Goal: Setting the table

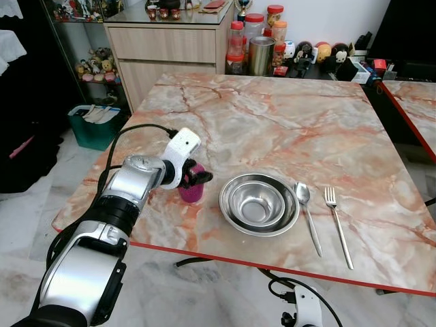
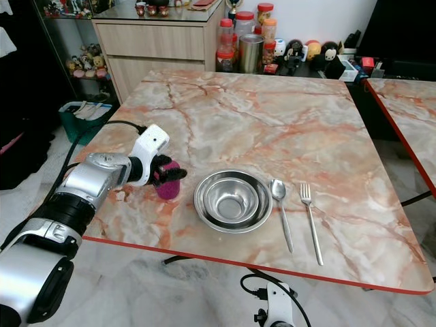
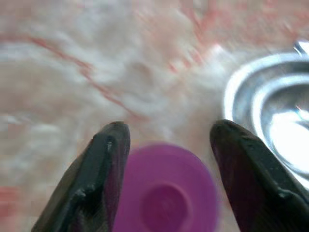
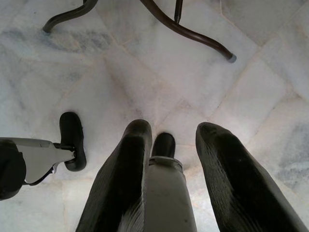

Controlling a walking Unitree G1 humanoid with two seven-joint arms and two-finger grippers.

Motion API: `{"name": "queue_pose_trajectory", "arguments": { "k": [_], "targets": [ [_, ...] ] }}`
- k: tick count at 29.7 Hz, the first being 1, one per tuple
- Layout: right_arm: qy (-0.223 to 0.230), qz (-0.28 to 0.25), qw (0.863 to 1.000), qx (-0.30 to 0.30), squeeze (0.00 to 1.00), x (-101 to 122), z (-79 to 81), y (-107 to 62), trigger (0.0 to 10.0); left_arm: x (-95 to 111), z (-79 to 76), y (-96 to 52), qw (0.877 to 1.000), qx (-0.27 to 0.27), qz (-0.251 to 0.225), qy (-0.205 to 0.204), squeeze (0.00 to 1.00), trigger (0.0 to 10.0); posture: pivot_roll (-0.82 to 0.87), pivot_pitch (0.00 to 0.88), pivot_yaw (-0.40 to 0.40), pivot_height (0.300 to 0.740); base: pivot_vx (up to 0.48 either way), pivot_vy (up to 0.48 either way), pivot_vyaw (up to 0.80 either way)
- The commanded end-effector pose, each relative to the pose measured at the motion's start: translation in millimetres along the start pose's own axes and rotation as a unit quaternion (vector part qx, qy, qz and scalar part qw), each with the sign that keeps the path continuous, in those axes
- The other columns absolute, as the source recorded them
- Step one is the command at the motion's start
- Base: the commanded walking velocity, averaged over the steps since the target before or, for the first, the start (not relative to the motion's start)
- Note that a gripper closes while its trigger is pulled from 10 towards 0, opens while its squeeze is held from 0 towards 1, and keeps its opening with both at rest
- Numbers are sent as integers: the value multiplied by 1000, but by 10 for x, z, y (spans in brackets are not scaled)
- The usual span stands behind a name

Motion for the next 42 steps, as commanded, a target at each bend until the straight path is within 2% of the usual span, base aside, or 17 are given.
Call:
{"name": "queue_pose_trajectory", "arguments": {
  "k": [1,6,7,12,13,14,15,21,22,23,24,26,27,31,32,40,42],
  "targets": [
    [2,-3,1000,0,0,14,2,0,10000,255,211,-119,997,61,-53,4,0,10000,84,0,18,740,0,0,0],
    [0,-2,1000,2,0,8,9,1,10000,321,761,-600,956,274,-106,15,0,10000,90,0,12,740,0,0,0],
    [0,-2,1000,2,0,8,9,1,10000,321,761,-600,956,274,-106,15,0,10000,90,0,12,740,0,0,0],
    [-2,-1,1000,4,0,4,17,1,10000,149,1093,-1076,898,425,-110,14,0,10000,101,0,12,740,0,0,0],
    [-2,-2,1000,4,0,2,22,1,10000,-42,1192,-1234,876,475,-88,-1,0,10000,98,0,13,740,0,0,0],
    [-2,-2,1000,4,0,2,22,1,10000,-42,1192,-1234,876,475,-88,-1,0,10000,98,0,13,740,0,0,0],
    [-1,-2,1000,5,0,2,24,1,10000,-257,1277,-1415,847,526,-68,-26,0,10000,98,0,13,740,0,0,0],
    [0,-2,1000,5,0,0,26,1,10000,-875,1326,-1845,779,626,28,-29,0,10000,98,0,15,740,0,0,0],
    [0,-2,1000,4,0,-2,24,0,10000,-1164,1286,-2007,748,658,75,-37,0,10000,95,0,15,740,0,0,0],
    [0,-2,1000,4,0,-2,24,0,10000,-1164,1286,-2007,748,658,75,-37,0,10000,95,0,15,740,0,0,0],
    [0,-2,1000,3,0,-3,23,0,10000,-1411,1222,-2132,719,685,102,-61,0,10000,95,0,15,740,0,0,0],
    [-1,-2,1000,4,0,-3,23,0,10000,-1550,1172,-2179,707,692,128,-69,0,10000,95,0,15,740,0,0,0],
    [-1,-2,1000,4,0,-5,25,0,10000,-1795,1066,-2249,688,700,175,-79,0,10000,93,0,15,740,0,0,0],
    [0,-3,1000,5,0,-6,27,0,10000,-2229,802,-2239,689,671,252,-106,0,10000,93,0,16,740,0,0,0],
    [0,-3,1000,5,0,-8,27,0,10000,-2445,613,-2145,711,629,291,-115,0,10000,94,0,16,740,0,0,0],
    [1,-3,1000,4,0,-17,27,-1,10000,-2978,-105,-1856,769,483,404,-109,0,10000,84,0,18,740,0,0,0],
    [0,-2,1000,4,0,-19,27,-1,10000,-3002,-158,-1825,774,469,410,-111,0,10000,84,0,18,740,0,0,0]
  ]
}}
Point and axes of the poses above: a point about 5 cm out from each wrist's last joint towards the gripper, its own y axis pointing out of the wrist towards the gripper, its own x axis along the axis of the wrist's last joint, z = x × y, the point moved 2 cm from there along y, pointing out of the wrist towards the gripper, and after that the axes turned 9 degrees about y, right-handed, at the moved point
